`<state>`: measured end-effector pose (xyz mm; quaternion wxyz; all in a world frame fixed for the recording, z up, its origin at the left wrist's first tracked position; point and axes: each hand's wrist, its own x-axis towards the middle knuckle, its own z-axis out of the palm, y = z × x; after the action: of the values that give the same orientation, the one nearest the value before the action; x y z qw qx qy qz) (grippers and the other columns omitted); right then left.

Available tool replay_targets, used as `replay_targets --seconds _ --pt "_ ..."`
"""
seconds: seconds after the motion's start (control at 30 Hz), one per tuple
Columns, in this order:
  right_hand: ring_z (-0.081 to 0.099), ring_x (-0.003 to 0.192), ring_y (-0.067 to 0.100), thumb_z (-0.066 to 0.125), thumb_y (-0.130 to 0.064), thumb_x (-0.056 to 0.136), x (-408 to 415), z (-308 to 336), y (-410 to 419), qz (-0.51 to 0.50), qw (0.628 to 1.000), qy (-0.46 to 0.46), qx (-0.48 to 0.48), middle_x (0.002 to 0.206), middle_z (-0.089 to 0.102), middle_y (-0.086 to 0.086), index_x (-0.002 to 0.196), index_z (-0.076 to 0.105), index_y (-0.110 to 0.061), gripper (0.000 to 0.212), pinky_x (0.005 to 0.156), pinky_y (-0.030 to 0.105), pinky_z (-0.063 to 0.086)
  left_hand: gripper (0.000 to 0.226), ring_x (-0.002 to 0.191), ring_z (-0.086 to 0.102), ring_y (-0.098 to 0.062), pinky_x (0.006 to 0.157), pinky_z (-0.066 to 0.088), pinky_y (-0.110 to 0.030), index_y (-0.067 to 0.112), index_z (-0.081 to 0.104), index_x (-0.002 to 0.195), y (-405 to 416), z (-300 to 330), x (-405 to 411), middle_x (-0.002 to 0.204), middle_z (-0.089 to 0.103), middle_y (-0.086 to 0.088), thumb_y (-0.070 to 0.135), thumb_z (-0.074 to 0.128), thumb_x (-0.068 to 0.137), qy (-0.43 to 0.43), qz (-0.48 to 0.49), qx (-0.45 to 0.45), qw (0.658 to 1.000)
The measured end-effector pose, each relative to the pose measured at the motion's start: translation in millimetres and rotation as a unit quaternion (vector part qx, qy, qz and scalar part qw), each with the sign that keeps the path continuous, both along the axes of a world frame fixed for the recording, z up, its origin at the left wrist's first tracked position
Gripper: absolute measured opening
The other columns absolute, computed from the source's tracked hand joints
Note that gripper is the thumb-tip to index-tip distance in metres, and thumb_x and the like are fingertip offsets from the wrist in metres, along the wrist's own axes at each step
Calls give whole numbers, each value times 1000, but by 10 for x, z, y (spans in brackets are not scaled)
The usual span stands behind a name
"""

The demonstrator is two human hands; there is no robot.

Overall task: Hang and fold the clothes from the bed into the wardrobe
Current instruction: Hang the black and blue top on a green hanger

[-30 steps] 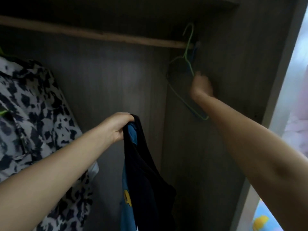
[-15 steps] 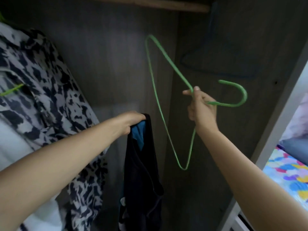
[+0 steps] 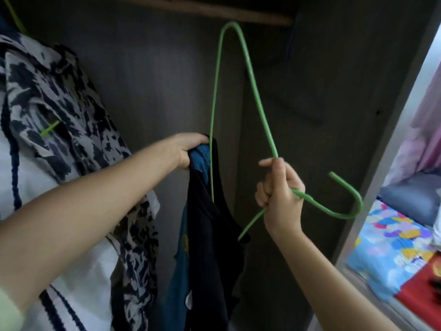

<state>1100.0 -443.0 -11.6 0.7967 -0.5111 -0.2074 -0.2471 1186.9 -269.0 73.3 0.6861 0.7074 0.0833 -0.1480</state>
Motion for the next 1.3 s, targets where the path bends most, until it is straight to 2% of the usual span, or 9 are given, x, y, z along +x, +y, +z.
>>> replay_targets --seconds 0.23,0.33,0.47,0.53,0.67,0.83,0.93,1.07,1.3 --pt "18 41 8 42 -30 101 -98 72 -139 82 950 148 -262 51 20 -4 87 69 -14 35 40 19 14 30 31 55 -15 32 46 -23 6 50 70 717 150 193 40 56 -6 8 41 98 -53 141 -32 988" --pt "17 38 8 42 -31 102 -138 224 -198 82 899 193 -385 47 22 -4 90 68 -10 36 39 19 13 23 52 57 -19 35 48 -25 6 49 72 935 -93 247 62 57 -9 3 45 95 -25 186 -18 982" --pt "20 38 11 42 -32 102 -174 318 -149 57 783 258 -563 43 24 -4 86 69 -15 36 39 20 16 13 61 55 -25 39 47 -21 -2 58 75 872 -293 308 70 55 -15 -4 50 85 -143 182 241 942" --pt "19 38 9 41 -29 102 -141 452 -197 56 810 270 -517 46 22 -3 84 68 -12 37 38 15 15 18 66 62 -26 54 49 -27 6 68 73 737 -398 272 73 65 -12 4 52 82 -227 120 375 891" --pt "18 35 3 44 -21 101 63 718 -118 101 862 292 -401 47 23 -8 86 63 -7 28 33 9 14 26 64 63 -16 50 46 -22 24 67 63 632 -450 218 70 67 3 11 52 79 -271 38 452 849" --pt "17 33 1 52 -2 93 346 605 446 151 799 365 -454 46 22 -7 85 53 -12 13 32 11 12 27 70 65 -29 54 55 -34 18 66 69 475 -593 167 74 65 -9 2 50 85 -235 -5 358 903" --pt "24 33 1 45 0 95 529 875 519 173 852 361 -338 45 29 -7 82 51 -10 17 30 11 16 14 79 57 -21 59 47 -27 14 62 103 655 -584 166 99 60 -10 12 55 92 -191 12 302 934" --pt "60 48 8 39 6 97 602 1325 645 186 902 286 -266 67 61 7 94 52 -6 18 40 15 45 47 118 48 -22 86 40 -21 13 38 142 972 -312 55 142 42 -11 24 49 98 -233 55 306 921" --pt "67 58 13 42 12 95 640 2108 1434 177 940 114 -267 95 69 24 122 42 1 29 51 23 55 54 139 29 -11 114 22 -27 20 32 147 714 118 -633 151 34 3 42 38 99 -404 38 150 902"
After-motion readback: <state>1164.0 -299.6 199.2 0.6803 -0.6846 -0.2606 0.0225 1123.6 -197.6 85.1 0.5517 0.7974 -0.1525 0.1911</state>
